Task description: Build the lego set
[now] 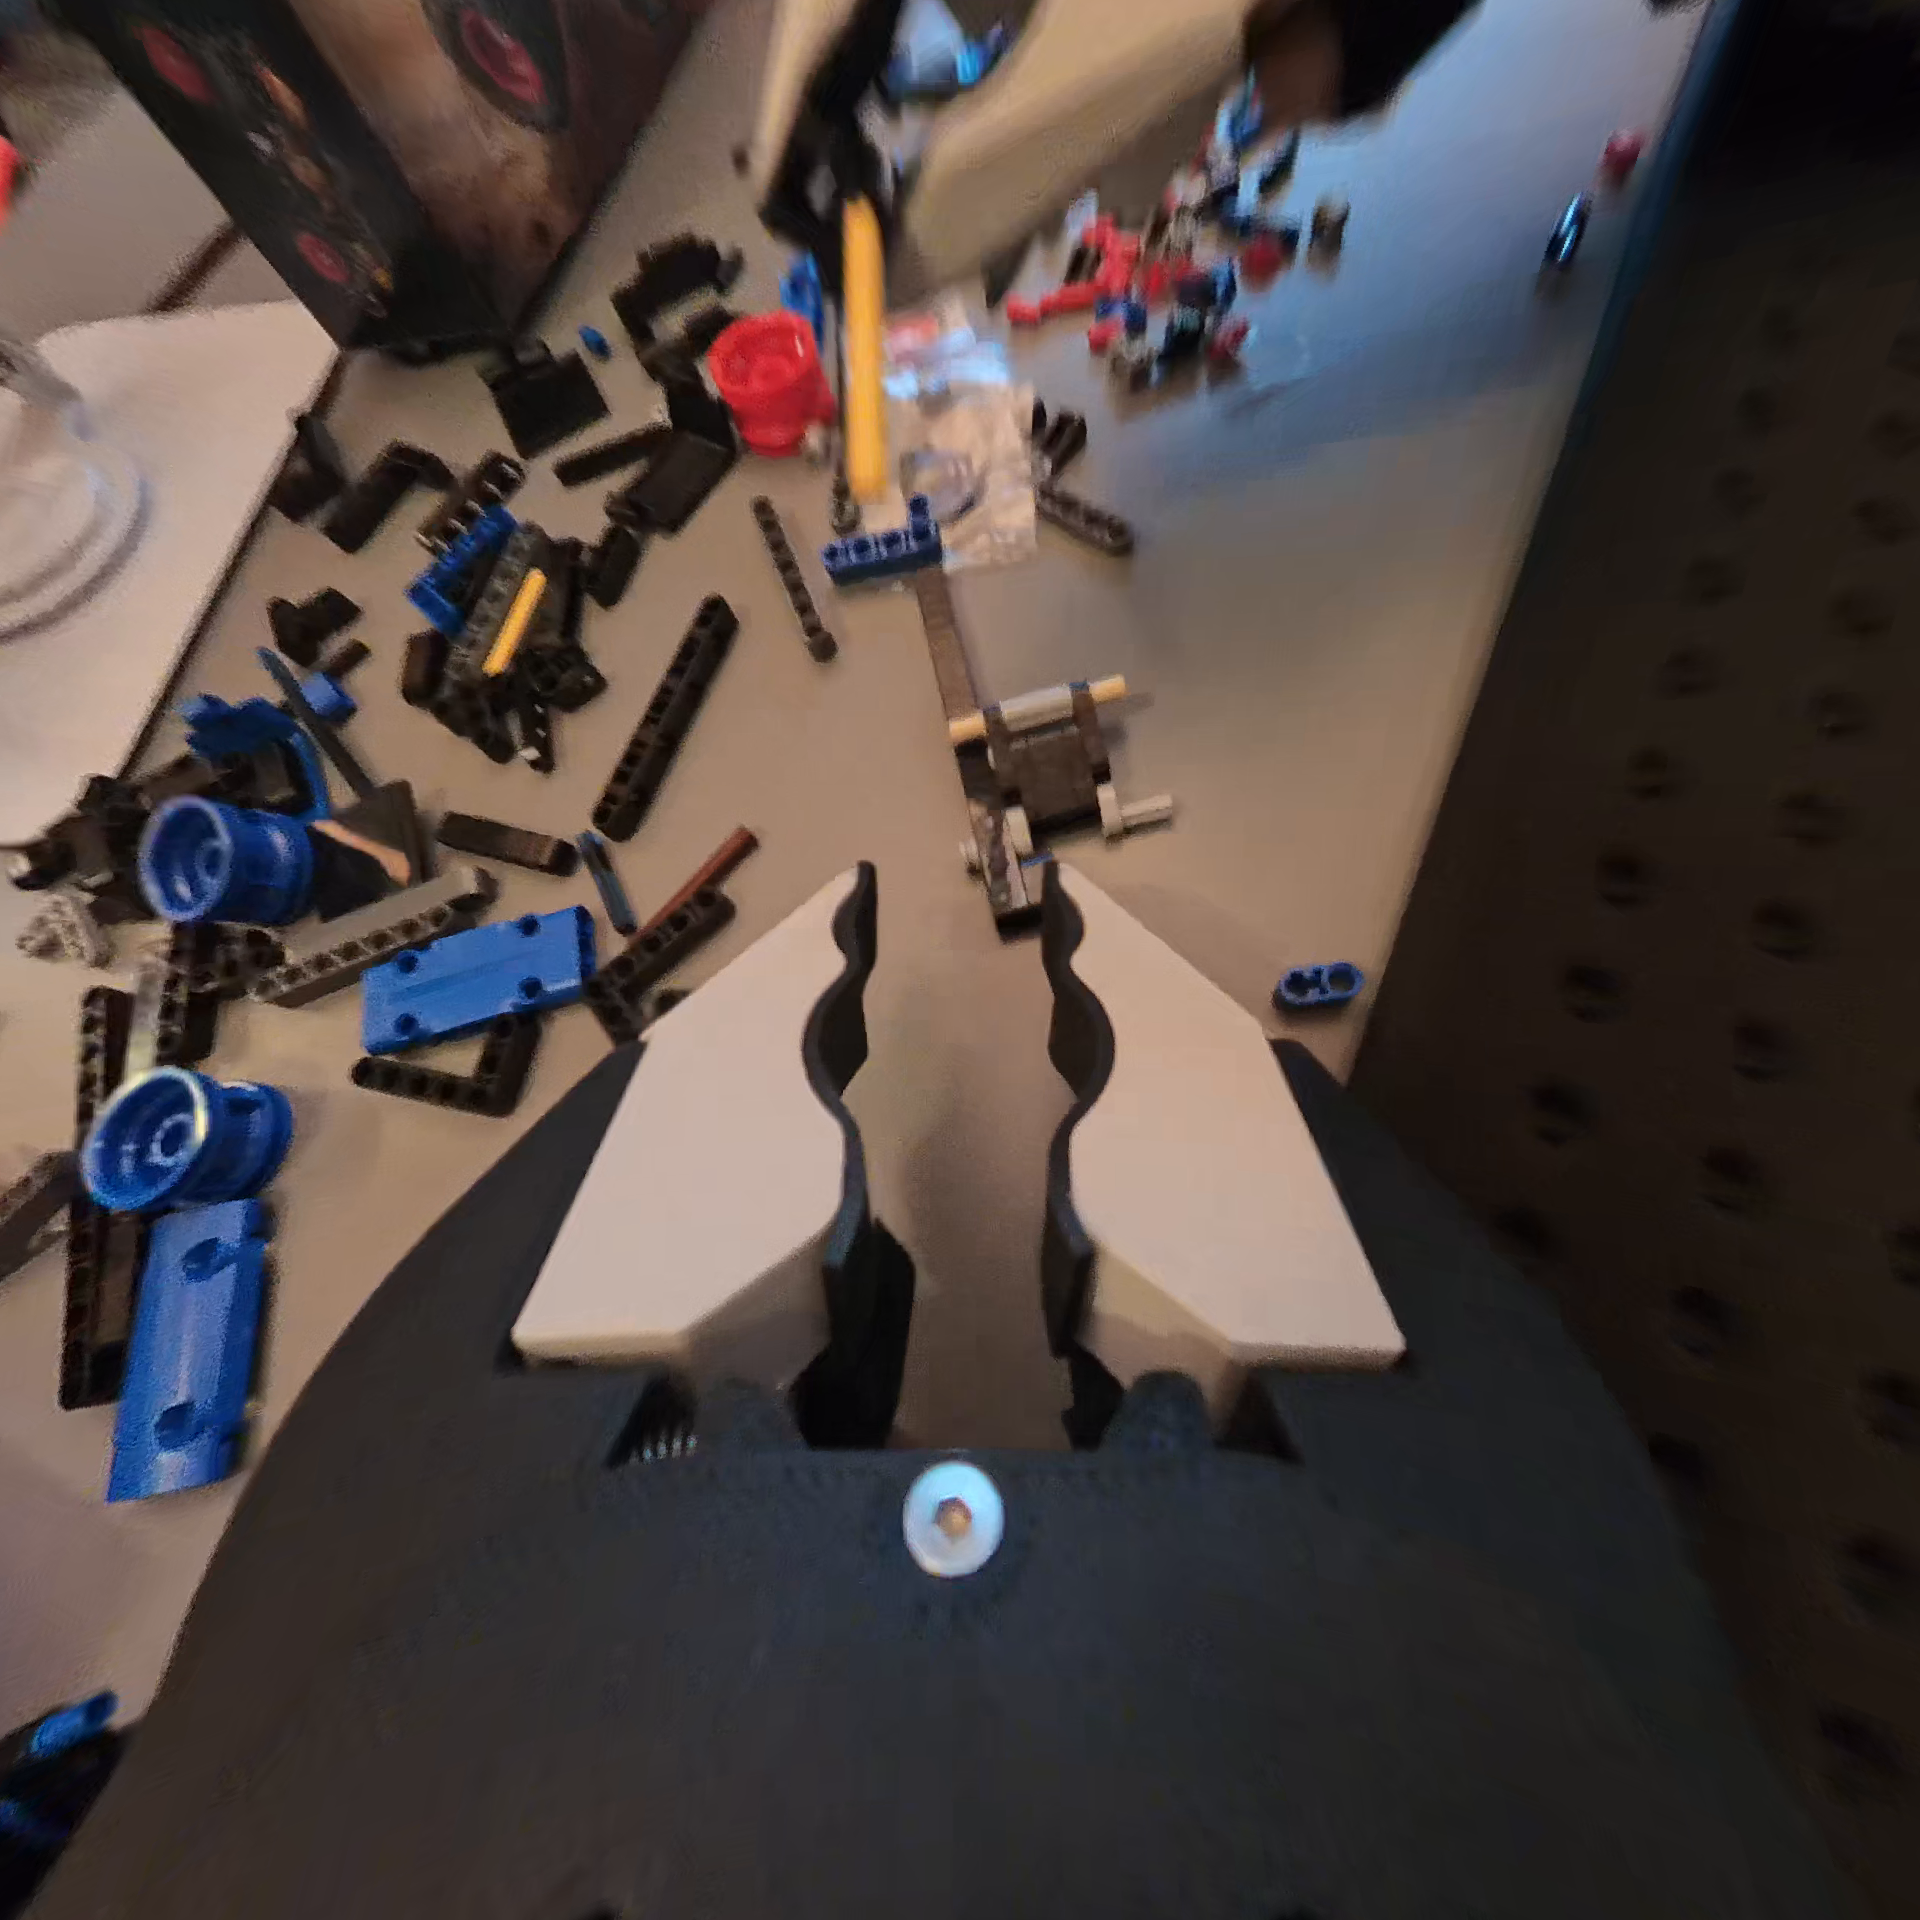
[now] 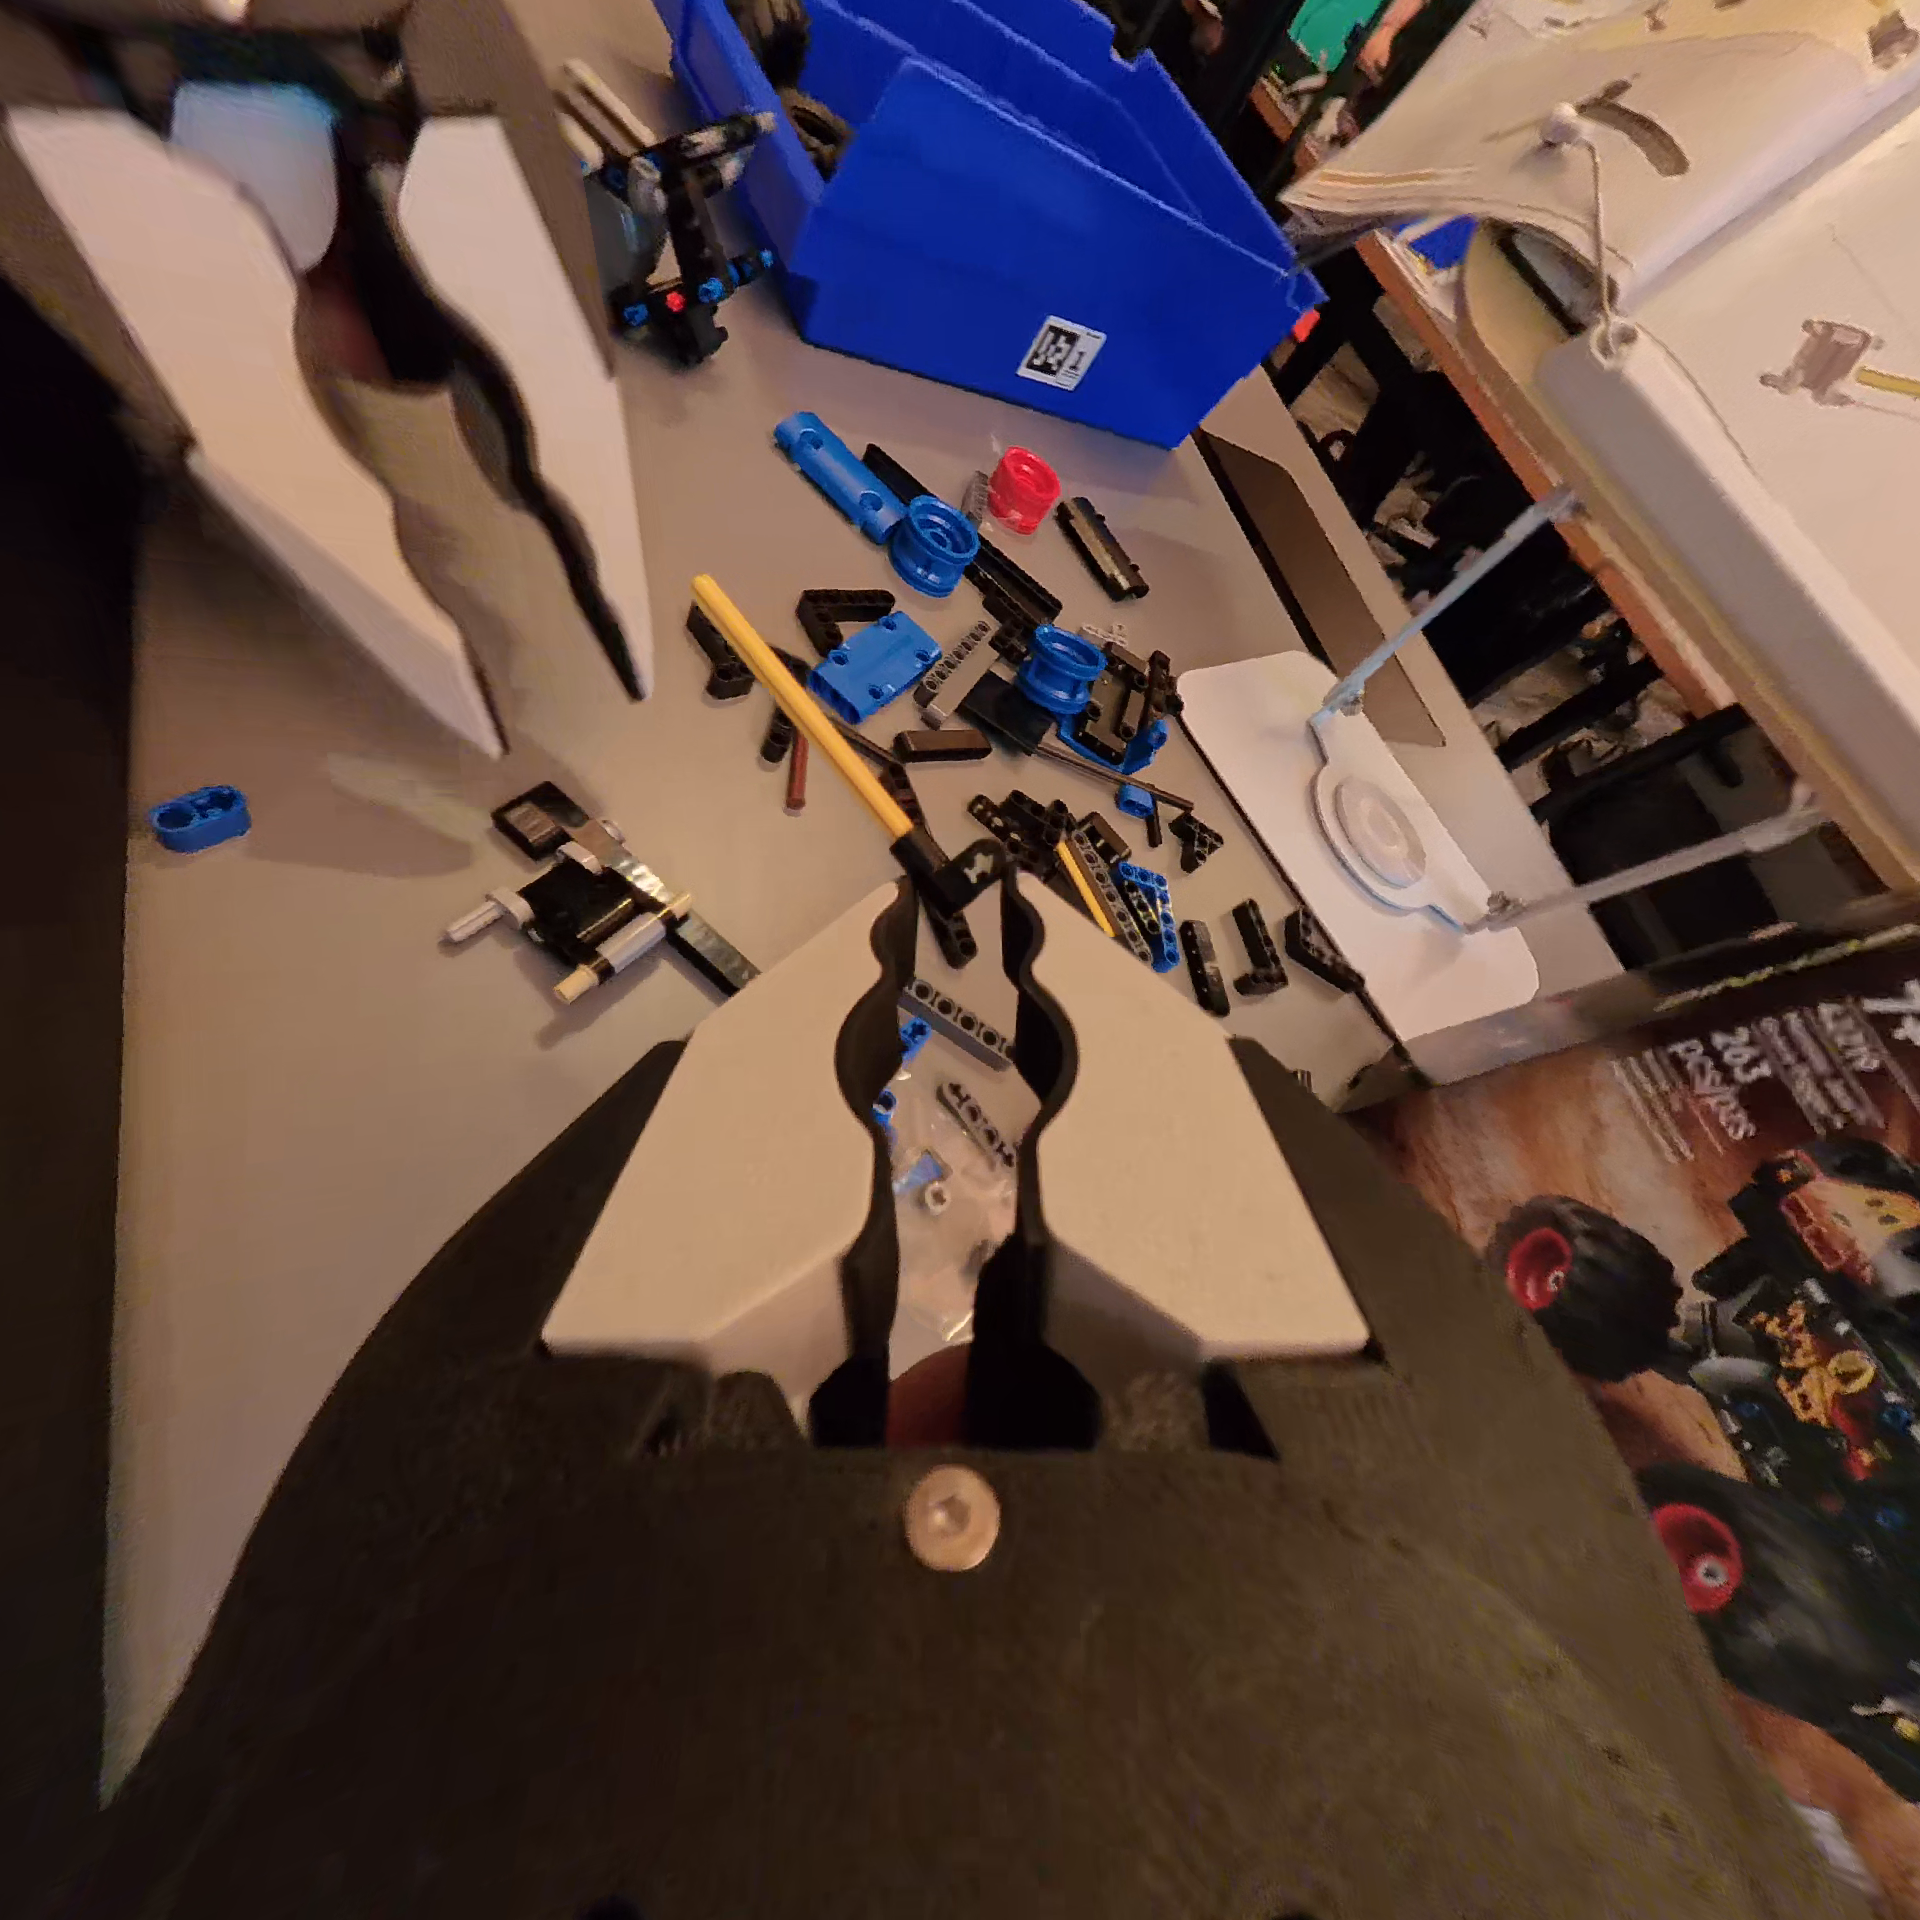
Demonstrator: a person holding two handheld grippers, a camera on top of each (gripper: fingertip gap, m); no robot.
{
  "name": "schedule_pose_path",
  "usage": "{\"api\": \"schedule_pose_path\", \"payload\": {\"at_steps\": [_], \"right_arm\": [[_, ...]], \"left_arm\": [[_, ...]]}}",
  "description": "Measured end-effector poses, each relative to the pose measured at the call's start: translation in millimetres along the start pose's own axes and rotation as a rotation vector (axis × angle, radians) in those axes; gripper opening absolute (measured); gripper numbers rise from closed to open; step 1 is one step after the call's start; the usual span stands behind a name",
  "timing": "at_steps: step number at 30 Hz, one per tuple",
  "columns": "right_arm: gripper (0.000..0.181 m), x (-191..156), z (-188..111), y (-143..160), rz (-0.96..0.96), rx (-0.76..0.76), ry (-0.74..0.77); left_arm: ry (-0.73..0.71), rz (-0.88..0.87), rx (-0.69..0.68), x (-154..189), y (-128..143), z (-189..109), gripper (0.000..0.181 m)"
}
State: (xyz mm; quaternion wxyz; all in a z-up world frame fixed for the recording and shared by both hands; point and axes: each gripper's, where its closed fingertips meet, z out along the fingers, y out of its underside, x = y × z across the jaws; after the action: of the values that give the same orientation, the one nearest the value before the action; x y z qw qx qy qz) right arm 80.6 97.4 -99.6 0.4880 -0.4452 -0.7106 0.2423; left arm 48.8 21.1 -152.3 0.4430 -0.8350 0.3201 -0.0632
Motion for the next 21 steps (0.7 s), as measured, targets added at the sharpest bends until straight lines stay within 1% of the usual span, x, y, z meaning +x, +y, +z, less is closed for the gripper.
{"api": "schedule_pose_path", "payload": {"at_steps": [3,6,8,12,18,21], "right_arm": [[0.015,-8.9,1.9,-6.2,-0.084,0.018,-0.005],[0.015,-14.6,4.6,-11.1,-0.14,0.025,-0.003],[0.015,-17.8,5.8,-13.8,-0.159,0.035,-0.006],[0.014,-21.1,6.5,-15.6,-0.195,0.042,-0.005],[0.014,-22.9,8.6,-16.9,-0.211,0.045,-0.006],[0.014,-22.4,9.4,-17.9,-0.195,0.05,-0.006]], "left_arm": [[0.0,-0.027,0.147,-2.5,-27.8,-14.8,0.026],[0.029,-0.029,0.217,3.2,-43.9,-19.6,0.02],[0.044,-0.022,0.22,7.4,-46.8,-17.4,0.019],[0.038,-0.018,0.23,9.5,-49.1,-14.6,0.005],[0.036,-0.029,0.235,9.8,-46.6,-16.8,0.005],[0.012,-0.044,0.237,5.1,-45.4,-18.1,0.003]]}}
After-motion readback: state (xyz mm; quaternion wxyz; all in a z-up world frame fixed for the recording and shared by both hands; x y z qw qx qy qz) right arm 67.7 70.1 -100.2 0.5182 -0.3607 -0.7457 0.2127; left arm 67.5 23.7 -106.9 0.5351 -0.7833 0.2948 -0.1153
